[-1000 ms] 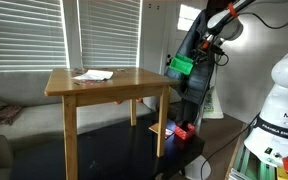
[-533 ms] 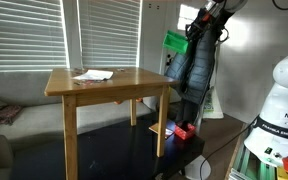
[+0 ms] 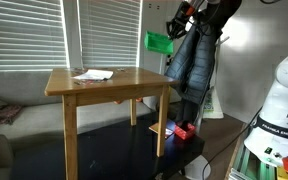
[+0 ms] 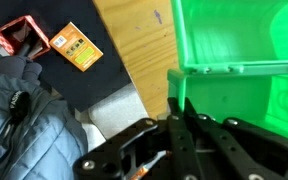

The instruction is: Pick up the green lunch box and put it on the table

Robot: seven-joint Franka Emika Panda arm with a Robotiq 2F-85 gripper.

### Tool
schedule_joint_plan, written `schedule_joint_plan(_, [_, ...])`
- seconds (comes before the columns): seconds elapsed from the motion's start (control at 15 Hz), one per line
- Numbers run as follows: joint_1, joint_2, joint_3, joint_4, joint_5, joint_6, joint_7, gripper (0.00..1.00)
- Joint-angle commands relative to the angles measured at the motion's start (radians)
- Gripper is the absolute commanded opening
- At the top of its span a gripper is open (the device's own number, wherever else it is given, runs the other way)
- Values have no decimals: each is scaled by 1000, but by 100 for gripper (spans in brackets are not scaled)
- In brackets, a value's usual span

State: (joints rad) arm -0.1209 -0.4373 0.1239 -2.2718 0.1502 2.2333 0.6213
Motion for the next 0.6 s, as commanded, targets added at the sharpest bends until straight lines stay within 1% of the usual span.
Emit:
schedule_joint_plan(0.0, [16,176,35,148,-18,-93,117,1])
schedule_joint_plan(0.2, [37,300,51,252,-27,-186,280,1])
schedule_joint_plan(0.33, [61,376,48,317,-29,-217,403,1])
schedule_joint_plan(0.4, [74,407,40,346,-20,-220,459,1])
schedule_joint_plan(0.53, [103,454,25,377,29,-152,547,1])
